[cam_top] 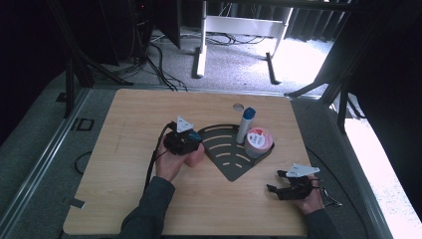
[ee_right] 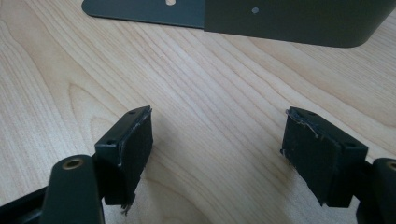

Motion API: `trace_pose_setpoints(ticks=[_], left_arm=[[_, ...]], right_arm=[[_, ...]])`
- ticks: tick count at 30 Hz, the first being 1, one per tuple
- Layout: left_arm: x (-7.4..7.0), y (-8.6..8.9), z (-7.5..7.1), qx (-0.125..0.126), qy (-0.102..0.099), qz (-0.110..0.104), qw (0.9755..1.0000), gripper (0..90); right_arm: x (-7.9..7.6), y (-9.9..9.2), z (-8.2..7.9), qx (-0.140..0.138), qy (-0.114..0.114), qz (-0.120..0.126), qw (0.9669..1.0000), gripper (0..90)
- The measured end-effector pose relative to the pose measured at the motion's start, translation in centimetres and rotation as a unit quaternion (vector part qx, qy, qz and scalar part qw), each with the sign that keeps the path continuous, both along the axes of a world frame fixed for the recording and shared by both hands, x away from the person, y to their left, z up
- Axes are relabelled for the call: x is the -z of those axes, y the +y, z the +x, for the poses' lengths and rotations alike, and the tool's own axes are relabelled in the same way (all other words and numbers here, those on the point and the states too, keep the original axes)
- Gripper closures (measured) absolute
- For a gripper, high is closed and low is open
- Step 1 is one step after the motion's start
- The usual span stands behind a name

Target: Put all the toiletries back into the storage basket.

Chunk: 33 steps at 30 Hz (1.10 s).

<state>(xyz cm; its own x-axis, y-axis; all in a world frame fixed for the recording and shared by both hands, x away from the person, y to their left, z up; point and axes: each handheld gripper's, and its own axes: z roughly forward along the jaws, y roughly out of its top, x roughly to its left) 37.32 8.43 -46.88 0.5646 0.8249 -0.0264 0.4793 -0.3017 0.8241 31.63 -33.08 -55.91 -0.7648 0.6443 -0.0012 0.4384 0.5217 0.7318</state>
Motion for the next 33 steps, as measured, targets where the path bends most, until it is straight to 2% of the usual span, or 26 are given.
trace_pose_setpoints(ticks=[21,33], left_arm=[[-0.3,-0.2,-0.4,0.011,-0.001,0.015,0.9998,52.7],[-1.5,-0.4,-0.9,0.018,-0.013,0.022,0.9995,52.8]], right_arm=[[0.0,0.0,0.0,0.000,0.000,0.000,1.0000,24.2],[0.0,0.0,0.0,0.000,0.000,0.000,1.0000,24.2]])
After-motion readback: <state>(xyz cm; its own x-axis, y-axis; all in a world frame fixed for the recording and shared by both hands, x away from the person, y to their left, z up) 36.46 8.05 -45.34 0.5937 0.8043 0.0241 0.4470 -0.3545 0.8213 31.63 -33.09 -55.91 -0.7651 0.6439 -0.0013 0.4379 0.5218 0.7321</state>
